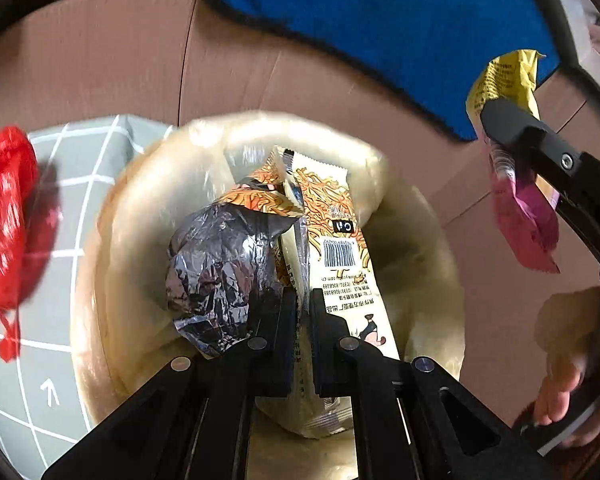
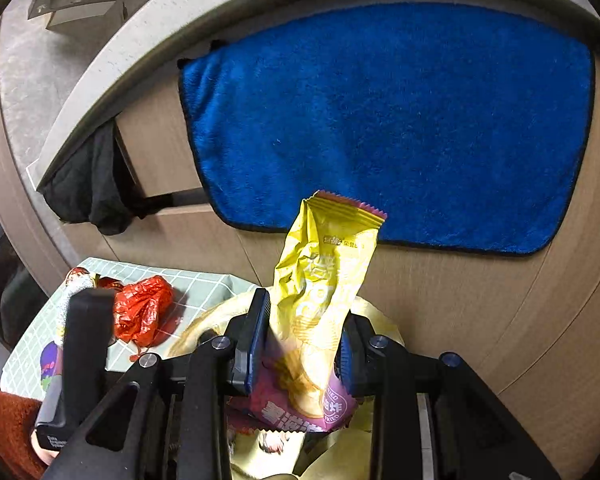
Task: Collect trash
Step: 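Carry both wrappers over the bin and open both grippers to drop them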
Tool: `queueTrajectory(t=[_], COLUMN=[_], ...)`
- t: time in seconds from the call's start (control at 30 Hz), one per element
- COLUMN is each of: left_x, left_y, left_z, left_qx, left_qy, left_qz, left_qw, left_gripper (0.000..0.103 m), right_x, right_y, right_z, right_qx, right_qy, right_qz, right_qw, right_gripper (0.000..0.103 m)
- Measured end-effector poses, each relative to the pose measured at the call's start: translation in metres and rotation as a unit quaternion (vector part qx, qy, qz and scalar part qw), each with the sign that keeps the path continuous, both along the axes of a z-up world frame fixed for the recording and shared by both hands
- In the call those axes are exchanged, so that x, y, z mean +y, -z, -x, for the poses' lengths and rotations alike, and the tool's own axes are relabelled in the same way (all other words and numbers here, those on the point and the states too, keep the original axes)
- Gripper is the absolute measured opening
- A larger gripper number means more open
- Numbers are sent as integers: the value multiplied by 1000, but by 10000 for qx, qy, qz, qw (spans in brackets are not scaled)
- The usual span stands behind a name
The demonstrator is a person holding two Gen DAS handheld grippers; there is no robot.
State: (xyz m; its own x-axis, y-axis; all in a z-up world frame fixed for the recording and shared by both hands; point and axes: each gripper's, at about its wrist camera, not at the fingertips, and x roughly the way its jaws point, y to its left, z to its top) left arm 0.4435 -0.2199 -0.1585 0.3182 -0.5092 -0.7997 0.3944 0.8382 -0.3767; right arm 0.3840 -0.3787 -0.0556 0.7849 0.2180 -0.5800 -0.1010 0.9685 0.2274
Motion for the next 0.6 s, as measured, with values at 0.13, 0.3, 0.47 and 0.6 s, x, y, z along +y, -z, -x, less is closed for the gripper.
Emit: queueTrajectory(t=[0.13, 0.3, 0.47, 0.6], left_x=[17, 48, 92, 136], left_y=[-13, -40, -67, -83], left_z=[3, 16, 39, 66], left_qx=[-149, -281, -578, -850], left_qy=[-136, -369, -1034, -1524], left_qz=[270, 664, 830, 745], left_qw=[9994, 9967, 9895, 9818], left_gripper=[27, 44, 44, 44], right_x=[3, 11, 23, 32], right_y=[13, 29, 39, 36], right_z=[-9, -16, -21, -15], right_qx=[213, 427, 643, 638], right_qy=[-49, -172, -247, -220], right_qz=[-86, -354, -398, -368], right_qw=[9997, 9983, 9968, 9970], right_gripper=[29, 42, 53, 53])
